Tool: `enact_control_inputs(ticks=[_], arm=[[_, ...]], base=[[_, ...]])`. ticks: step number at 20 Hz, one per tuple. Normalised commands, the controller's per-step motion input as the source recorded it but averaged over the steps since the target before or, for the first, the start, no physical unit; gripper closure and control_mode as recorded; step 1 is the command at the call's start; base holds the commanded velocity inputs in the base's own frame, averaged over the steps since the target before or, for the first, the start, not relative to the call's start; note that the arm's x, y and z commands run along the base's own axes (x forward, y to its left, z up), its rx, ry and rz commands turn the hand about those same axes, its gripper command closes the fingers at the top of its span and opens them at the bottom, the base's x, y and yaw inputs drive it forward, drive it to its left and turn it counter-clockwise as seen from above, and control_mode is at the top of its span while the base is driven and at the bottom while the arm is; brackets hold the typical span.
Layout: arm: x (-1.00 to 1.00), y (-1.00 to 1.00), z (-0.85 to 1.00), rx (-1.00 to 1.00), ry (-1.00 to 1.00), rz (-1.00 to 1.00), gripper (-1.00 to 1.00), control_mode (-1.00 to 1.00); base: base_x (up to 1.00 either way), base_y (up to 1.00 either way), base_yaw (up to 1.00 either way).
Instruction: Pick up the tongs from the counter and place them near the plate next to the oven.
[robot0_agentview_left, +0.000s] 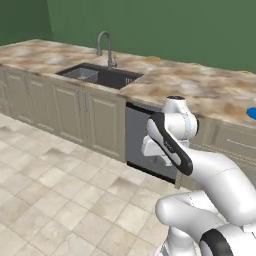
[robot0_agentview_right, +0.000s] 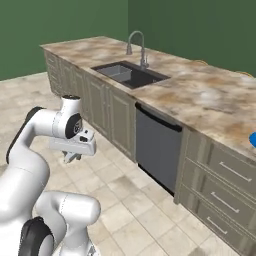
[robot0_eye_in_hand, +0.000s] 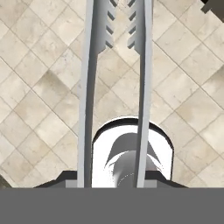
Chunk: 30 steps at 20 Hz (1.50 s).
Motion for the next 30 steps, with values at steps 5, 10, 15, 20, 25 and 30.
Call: enact_control_inputs(ticks=[5,10,15,20,25,30], arm=[[0.00,0.00,0.00,0.00,0.00,0.00,1.00,1.00],[0.00,0.00,0.00,0.00,0.00,0.00,1.00,1.00],[0.00,0.00,0.00,0.00,0.00,0.00,1.00,1.00],[0.00,0.00,0.00,0.00,0.00,0.00,1.00,1.00],[0.00,0.00,0.00,0.00,0.00,0.00,1.00,1.00],[0.00,0.00,0.00,0.00,0.00,0.00,1.00,1.00]], base=[[0.07,-0.37,-0.58],[0.09,-0.36,-0.58],[0.14,-0.33,-0.57],[0.41,-0.11,-0.48],[0.85,0.01,-0.29],[0.99,0.11,-0.22]])
